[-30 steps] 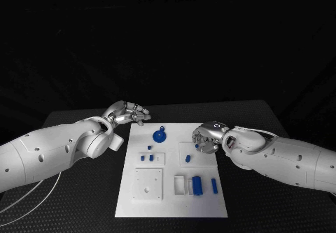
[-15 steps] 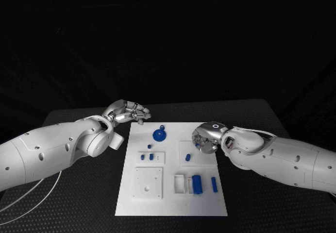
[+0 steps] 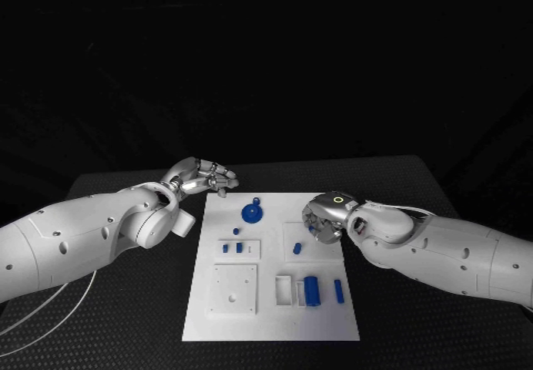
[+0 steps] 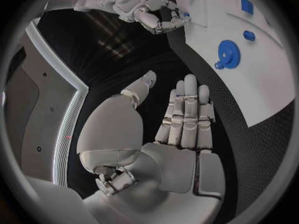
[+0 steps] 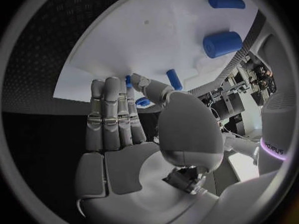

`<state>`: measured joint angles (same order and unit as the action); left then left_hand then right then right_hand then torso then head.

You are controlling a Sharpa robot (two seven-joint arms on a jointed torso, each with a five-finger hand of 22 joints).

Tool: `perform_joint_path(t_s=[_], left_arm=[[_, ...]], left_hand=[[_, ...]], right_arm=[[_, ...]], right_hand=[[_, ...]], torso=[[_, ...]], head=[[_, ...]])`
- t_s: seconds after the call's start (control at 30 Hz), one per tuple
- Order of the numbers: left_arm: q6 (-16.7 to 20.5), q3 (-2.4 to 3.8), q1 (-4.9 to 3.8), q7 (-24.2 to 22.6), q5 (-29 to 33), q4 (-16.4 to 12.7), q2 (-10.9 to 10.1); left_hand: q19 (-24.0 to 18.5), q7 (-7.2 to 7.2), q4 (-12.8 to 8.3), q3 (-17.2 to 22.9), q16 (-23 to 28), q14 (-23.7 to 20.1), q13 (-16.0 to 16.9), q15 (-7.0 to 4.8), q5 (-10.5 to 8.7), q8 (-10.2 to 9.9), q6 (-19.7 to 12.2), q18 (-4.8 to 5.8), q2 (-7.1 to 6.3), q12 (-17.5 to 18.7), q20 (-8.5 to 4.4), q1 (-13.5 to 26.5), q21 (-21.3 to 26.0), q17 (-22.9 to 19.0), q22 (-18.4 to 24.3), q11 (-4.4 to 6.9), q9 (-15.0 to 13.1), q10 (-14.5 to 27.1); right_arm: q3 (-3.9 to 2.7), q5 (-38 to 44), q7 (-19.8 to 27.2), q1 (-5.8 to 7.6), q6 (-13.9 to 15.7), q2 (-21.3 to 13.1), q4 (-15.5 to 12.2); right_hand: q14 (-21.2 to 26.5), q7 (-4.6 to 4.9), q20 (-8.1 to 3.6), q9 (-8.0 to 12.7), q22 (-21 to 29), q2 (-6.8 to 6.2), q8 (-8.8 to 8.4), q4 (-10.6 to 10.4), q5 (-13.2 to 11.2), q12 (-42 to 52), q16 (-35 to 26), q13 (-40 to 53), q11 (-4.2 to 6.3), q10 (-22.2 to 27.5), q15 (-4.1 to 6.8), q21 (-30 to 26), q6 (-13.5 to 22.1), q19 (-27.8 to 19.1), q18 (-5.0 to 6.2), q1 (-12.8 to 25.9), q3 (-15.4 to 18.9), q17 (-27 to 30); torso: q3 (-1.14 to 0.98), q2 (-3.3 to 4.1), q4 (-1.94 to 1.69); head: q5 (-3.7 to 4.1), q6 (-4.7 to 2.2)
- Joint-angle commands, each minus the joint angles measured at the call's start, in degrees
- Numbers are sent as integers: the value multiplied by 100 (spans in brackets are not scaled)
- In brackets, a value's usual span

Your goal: Assemble the parts on the task board

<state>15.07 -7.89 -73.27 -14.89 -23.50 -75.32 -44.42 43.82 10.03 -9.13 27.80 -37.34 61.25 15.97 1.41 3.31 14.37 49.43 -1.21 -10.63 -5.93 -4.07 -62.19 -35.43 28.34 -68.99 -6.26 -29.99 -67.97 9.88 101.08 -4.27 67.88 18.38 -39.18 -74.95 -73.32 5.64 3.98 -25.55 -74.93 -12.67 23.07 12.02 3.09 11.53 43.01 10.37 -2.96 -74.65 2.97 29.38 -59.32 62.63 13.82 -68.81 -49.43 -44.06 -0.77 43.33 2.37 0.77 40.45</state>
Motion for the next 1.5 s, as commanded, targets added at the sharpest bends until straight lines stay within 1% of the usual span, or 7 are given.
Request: perform_joint_path(t_s=[0.03, 0.37, 0.6, 0.9, 1.03, 1.23, 1.5], left_arm=[[-88, 4, -6, -7, 48, -15, -5], [-109, 4, -6, -3, 49, -28, -3], [-105, 4, -6, -13, 50, -37, -6], [-84, 4, -6, -25, 62, -35, -10], [-84, 4, -6, -30, 68, -32, -10], [-97, 4, -6, -26, 88, -14, -15], [-109, 4, -6, -22, 88, 6, -15]], left_hand=[[24, 11, 17, -11, 33, -18, -9, 27, -5, -30, -30, -45, 24, 13, 7, 23, 30, 10, -9, -16, 12, 22], [3, 32, 28, -8, 58, -33, -20, 37, -6, -45, -82, -40, 22, 22, 16, 17, 50, 31, -22, -27, 25, 46], [-1, 35, 30, -6, 62, -35, -21, 39, -6, -46, -90, -40, 28, 22, 18, 13, 54, 36, -25, -28, 27, 48], [-2, 40, 37, -4, 65, -31, -22, 39, -5, -48, -101, -39, 40, 19, 19, 12, 58, 45, -30, -28, 30, 45], [-3, 41, 40, -3, 66, -30, -22, 39, -5, -48, -105, -39, 43, 19, 20, 12, 59, 48, -31, -28, 31, 44], [-3, 44, 44, -4, 68, -30, -24, 39, -5, -50, -114, -39, 46, 18, 20, 14, 62, 53, -34, -28, 33, 45], [-5, 48, 47, -5, 72, -30, -26, 40, -5, -54, -126, -39, 46, 19, 21, 14, 65, 59, -37, -29, 36, 49]], right_arm=[[49, 374, -170, -68, -68, 21, 41], [68, 415, -190, -82, -85, 42, 47], [69, 444, -206, -83, 43, 11, 8], [64, 459, -256, -76, 191, -48, -40], [62, 459, -266, -60, 233, -51, -37], [61, 447, -272, -9, 277, -68, -77], [55, 318, -237, 38, 258, -85, -111]], right_hand=[[14, 9, 7, -5, -151, -34, 17, -5, -31, -11, 33, -1, 10, -36, 35, 37, -50, 19, 118, -41, -38, -24], [15, -7, -3, -17, -146, -85, 21, -29, -30, -20, 70, 53, 22, -72, 47, 128, -94, 7, 118, -54, -119, -80], [-28, -30, -21, -31, -144, -112, 31, -47, -21, -14, 109, 110, 46, -133, 70, 220, -161, 32, 118, -43, -183, -123], [-88, -63, -53, -61, -139, -176, 38, -90, -9, -15, 147, 202, 81, -219, 103, 344, -254, 67, 118, 10, -303, -178], [-93, -68, -59, -68, -139, -187, 39, -95, -10, -17, 153, 217, 85, -230, 108, 365, -268, 73, 118, 23, -316, -189], [-102, -73, -67, -77, -137, -198, 39, -104, -14, -19, 163, 237, 92, -247, 114, 391, -282, 83, 118, 37, -330, -205], [-106, -75, -72, -84, -136, -205, 38, -113, -17, -22, 170, 250, 96, -255, 118, 407, -289, 87, 118, 50, -338, -215]], torso=[[-2, 2, 1], [2, -1, -1], [5, -1, 2], [6, -1, -11], [6, 0, -7], [3, -3, -1], [1, -3, -6]], head=[[2, 2], [5, 9], [17, 12], [29, -1], [24, -8], [17, -2], [22, -8]])
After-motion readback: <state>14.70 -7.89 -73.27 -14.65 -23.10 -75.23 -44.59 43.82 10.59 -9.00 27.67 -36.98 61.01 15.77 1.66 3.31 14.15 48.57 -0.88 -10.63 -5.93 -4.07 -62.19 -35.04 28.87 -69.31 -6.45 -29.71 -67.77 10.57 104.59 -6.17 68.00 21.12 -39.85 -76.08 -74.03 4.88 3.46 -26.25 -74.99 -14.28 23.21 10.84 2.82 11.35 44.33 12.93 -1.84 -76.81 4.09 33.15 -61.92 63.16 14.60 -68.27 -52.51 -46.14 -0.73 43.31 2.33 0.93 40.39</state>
